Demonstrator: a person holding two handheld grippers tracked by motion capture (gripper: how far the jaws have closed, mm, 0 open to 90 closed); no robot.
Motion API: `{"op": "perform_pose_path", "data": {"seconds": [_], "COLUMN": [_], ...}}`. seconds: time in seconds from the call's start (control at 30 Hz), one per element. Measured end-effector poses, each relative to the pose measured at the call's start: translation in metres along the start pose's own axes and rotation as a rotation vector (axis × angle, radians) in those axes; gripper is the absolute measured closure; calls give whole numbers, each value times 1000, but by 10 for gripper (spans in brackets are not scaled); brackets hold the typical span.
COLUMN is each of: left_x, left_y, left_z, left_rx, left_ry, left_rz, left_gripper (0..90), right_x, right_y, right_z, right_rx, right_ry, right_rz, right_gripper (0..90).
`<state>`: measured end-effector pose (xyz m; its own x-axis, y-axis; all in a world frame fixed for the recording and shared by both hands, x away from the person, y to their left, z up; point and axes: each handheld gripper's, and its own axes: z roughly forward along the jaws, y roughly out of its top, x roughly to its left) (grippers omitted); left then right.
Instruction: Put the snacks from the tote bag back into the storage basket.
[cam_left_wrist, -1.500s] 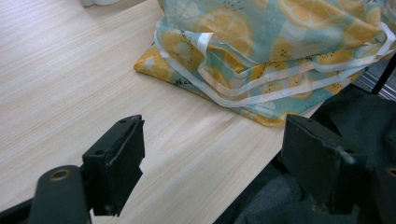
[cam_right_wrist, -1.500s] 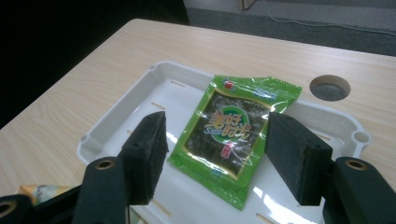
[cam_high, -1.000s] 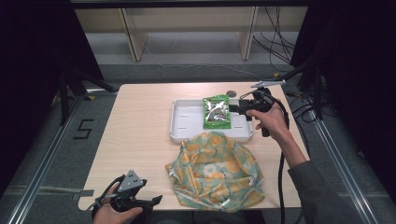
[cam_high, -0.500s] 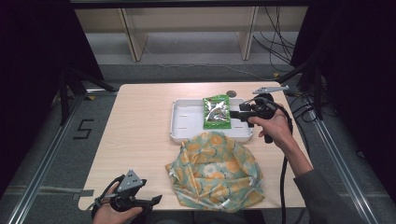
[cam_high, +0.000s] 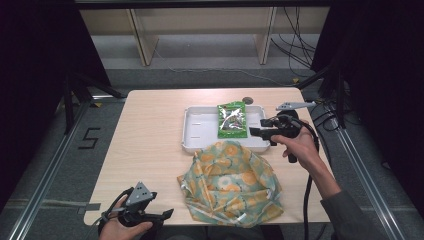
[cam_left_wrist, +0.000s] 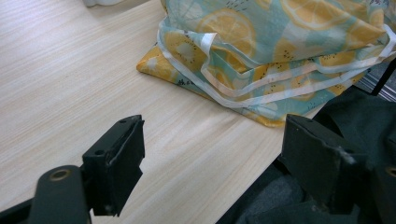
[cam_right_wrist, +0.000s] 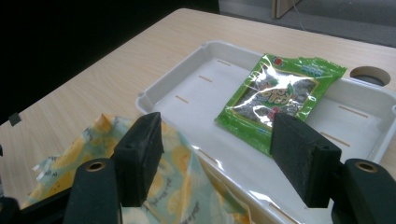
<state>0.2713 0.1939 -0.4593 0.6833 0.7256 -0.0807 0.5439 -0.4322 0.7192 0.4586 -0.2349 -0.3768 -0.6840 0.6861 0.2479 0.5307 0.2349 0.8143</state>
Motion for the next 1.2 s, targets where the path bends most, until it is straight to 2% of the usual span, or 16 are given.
{"op": "perform_pose_path", "data": {"seconds": [0.03, 0.07, 0.17, 0.2, 0.3, 0.37, 0.4, 0.5, 0.53, 0.6, 0.67, 0.83, 0.93, 1.13, 1.17, 1.2], "left_x": [0, -2, -2, -2, -2, -2, -2, -2, -2, -2, -2, -2, -2, -2, -2, -2], "left_y": [0, 0, 0, 0, 0, 0, 0, 0, 0, -1, 0, -1, -1, -1, -1, -1], "left_z": [0, 1, 2, 1, 1, 1, 1, 1, 1, 1, 1, 1, 1, 1, 1, 1], "left_rx": [0, -18, -15, -16, -16, -16, -16, -16, -16, -15, -15, -17, -17, -15, -15, -17], "left_ry": [0, 2, 7, 7, 7, 7, 7, 7, 8, 8, 7, 9, 9, 2, 3, 10], "left_rz": [0, -19, -31, -29, -29, -30, -30, -29, -29, -29, -29, -30, -30, -27, -27, -30], "left_gripper": [210, 210, 210, 210, 210, 210, 210, 210, 210, 210, 210, 210, 210, 210, 210, 210], "right_x": [2, 2, 0, 1, 0, 2, 2, 0, 1, 2, 2, 5, 7, 13, 12, 13], "right_y": [-2, -4, -7, -9, -13, -17, -18, -23, -25, -29, -35, -44, -49, -60, -61, -62], "right_z": [-1, -2, -6, -7, -10, -11, -13, -14, -14, -17, -17, -22, -27, -33, -35, -37], "right_rx": [3, 1, -1, 0, 1, 8, 20, 8, 6, 21, 11, 28, 22, 31, 15, 19], "right_ry": [0, -5, -2, -6, -17, -13, -18, -26, -9, -14, -6, 2, -1, 13, 7, 11], "right_rz": [16, 22, -4, 11, -4, 14, 8, -23, -5, 11, 10, 32, 18, 29, 2, 18], "right_gripper": [355, 354, 354, 354, 351, 348, 347, 344, 343, 342, 340, 337, 334, 324, 324, 323]}}
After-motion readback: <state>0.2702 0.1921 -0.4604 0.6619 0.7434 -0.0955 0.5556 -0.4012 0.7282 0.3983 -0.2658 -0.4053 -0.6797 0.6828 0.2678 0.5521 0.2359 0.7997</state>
